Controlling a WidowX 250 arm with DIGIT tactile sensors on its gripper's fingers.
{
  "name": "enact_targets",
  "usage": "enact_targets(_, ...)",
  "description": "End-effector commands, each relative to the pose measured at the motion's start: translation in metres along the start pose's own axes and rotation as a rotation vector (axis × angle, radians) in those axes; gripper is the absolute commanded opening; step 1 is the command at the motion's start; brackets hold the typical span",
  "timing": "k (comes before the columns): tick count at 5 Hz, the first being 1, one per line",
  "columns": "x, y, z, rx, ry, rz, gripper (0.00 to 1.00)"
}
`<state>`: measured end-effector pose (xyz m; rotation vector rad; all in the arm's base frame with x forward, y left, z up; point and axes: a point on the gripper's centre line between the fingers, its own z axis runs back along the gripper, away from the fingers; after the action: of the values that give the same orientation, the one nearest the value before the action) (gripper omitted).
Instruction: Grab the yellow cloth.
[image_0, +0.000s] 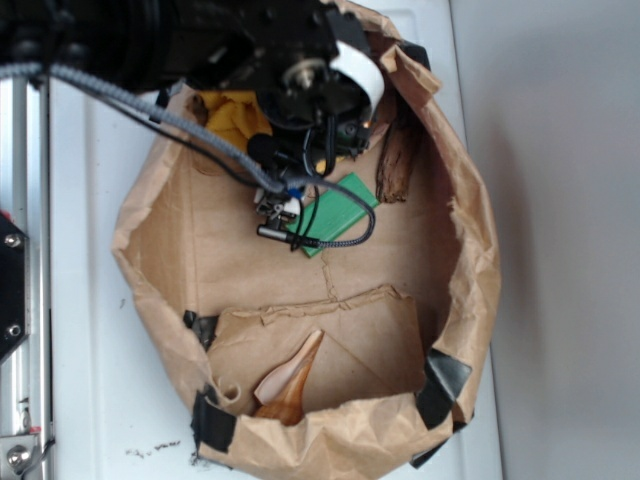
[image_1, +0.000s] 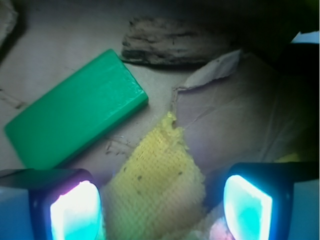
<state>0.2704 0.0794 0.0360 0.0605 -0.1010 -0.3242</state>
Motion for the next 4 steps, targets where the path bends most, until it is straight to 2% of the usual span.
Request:
enact_targets(1, 0.0157, 0.0171, 0.0111, 0.001, -0.047, 0.067, 0.00)
enact_targets(2, 0.0183, 0.0239, 0.0156, -0.024, -0.052, 0.091, 0.00)
enact_targets(4, 0.0171, 0.0256, 0.0172, -0.026, -0.059, 0.107, 0.00)
